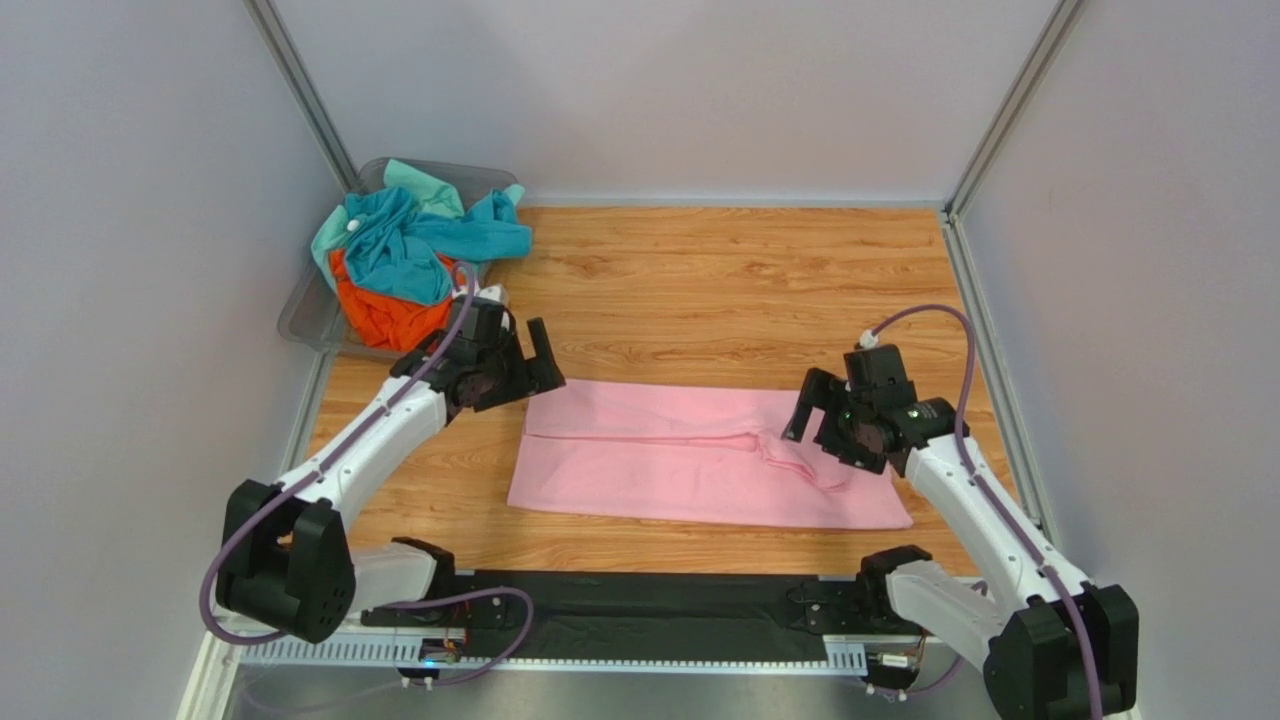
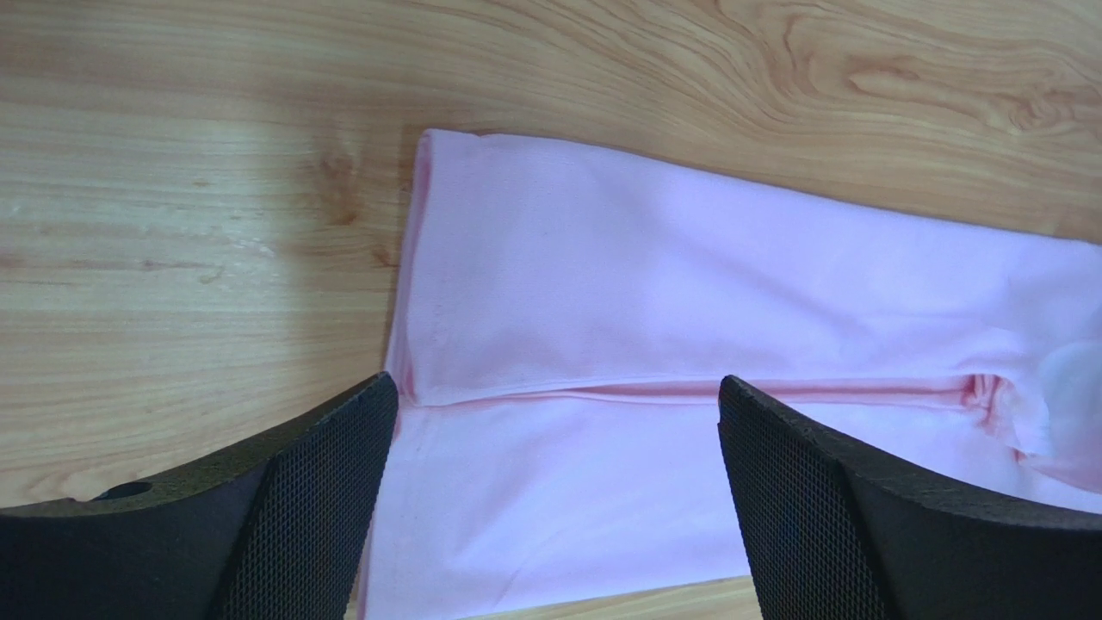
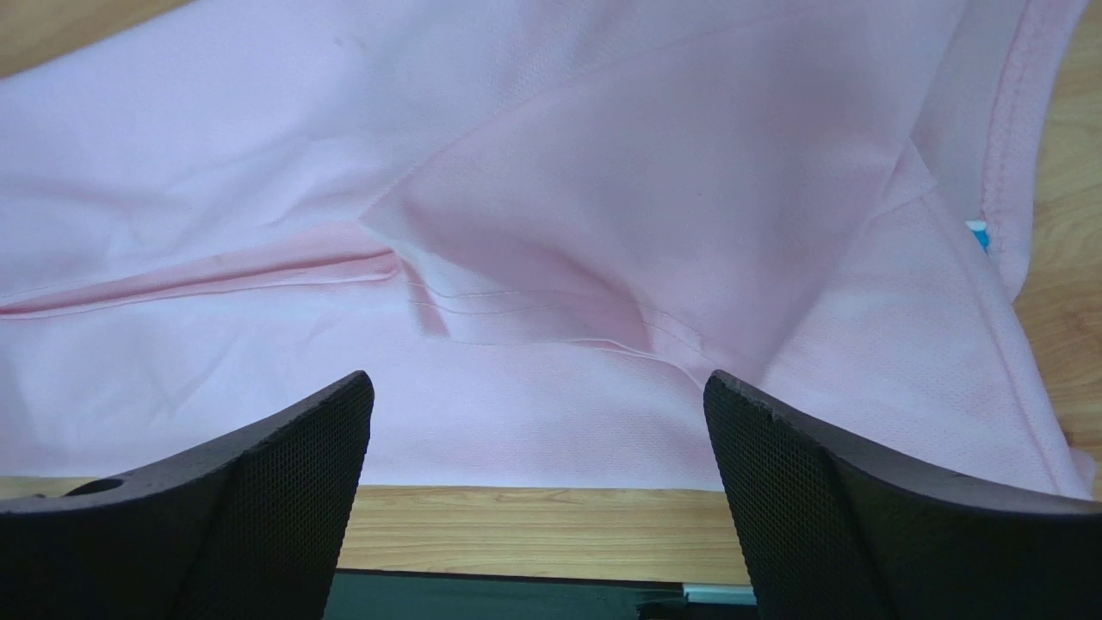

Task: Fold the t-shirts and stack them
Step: Fold the tshirt

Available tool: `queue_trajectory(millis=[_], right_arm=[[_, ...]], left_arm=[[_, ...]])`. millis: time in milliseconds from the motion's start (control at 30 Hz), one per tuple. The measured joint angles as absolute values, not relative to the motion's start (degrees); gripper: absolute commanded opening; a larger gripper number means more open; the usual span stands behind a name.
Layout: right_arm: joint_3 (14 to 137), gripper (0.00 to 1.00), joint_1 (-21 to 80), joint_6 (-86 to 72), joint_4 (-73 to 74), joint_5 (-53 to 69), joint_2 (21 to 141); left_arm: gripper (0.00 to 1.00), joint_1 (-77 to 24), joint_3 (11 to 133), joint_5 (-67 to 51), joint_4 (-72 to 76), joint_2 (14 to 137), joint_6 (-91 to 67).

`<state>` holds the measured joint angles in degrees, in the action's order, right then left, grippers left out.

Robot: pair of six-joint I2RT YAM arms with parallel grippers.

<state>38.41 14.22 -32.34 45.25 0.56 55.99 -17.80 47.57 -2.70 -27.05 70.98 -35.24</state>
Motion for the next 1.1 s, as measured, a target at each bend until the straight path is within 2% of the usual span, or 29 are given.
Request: queue_trajectory(millis=[167,333,733,900,1100], right_arm=[[44.07,1.0,14.22,-32.12,41.63,3.11,61.71],[44.18,1.0,14.22,-32.62,37.91,5.08,69.01],[42.22,1.0,12.4,-37.06,36.62,1.26,80.97],[47.9,1.0,11.4,-35.31,37.21,0.99,87.26],[61.32,1.0,10.5,-28.73,37.54,-1.78,99.46]], left_arm=[[1.0,-22.04,52.58,-3.99,-26.57,76.84,-35.22],[1.0,-22.81,54.54,-5.63,-25.65,83.02,-35.14],[1.0,-22.83,51.81,-6.79,-24.51,91.7,-35.16],[1.0,-22.83,50.22,-7.03,-22.44,90.52,-35.27],[1.0,-24.53,46.68,-6.98,-20.45,87.37,-37.26]])
